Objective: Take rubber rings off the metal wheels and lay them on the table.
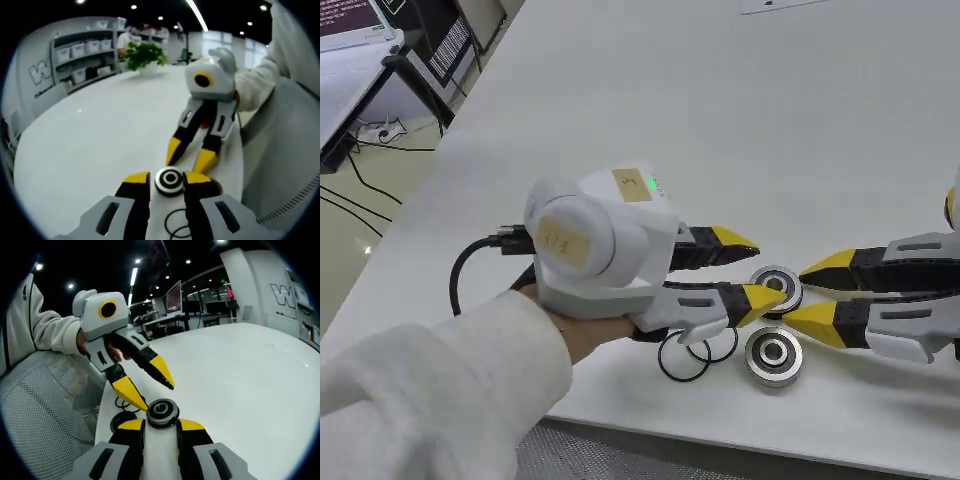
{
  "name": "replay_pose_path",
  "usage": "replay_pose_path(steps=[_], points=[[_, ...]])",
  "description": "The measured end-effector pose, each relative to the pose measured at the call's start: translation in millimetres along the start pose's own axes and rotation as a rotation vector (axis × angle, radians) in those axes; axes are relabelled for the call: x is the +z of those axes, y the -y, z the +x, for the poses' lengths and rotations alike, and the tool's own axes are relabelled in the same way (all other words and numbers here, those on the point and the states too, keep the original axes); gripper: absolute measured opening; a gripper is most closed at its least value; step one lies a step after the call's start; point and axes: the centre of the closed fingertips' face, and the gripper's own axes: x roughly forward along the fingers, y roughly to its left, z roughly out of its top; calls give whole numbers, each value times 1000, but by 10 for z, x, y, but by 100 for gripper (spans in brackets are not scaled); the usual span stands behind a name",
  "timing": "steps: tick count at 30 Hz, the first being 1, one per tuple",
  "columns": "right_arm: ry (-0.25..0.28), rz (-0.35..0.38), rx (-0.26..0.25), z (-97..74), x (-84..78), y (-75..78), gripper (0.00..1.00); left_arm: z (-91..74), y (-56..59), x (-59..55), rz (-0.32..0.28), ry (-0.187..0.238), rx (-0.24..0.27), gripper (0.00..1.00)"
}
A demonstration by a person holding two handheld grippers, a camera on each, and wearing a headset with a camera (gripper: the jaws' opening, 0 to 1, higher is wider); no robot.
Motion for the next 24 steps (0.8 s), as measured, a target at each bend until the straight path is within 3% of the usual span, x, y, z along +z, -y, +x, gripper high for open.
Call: replay_pose_path(steps=[3, 6, 7, 11, 24], points=[[-8, -17, 1, 15, -9, 16, 21, 45, 23, -30, -1, -11, -6, 21], [-30, -64, 5, 31, -42, 11, 20, 75, 48, -123, 43, -55, -10, 20], [-26, -73, 3, 37, -31, 7, 20, 76, 48, -80, 30, -33, -10, 18], [-28, -103, 3, 45, -20, 15, 21, 71, 56, -106, 53, -48, 0, 16], [-22, -209, -9, 50, 1, 3, 21, 45, 109, -105, 44, -29, 9, 14]])
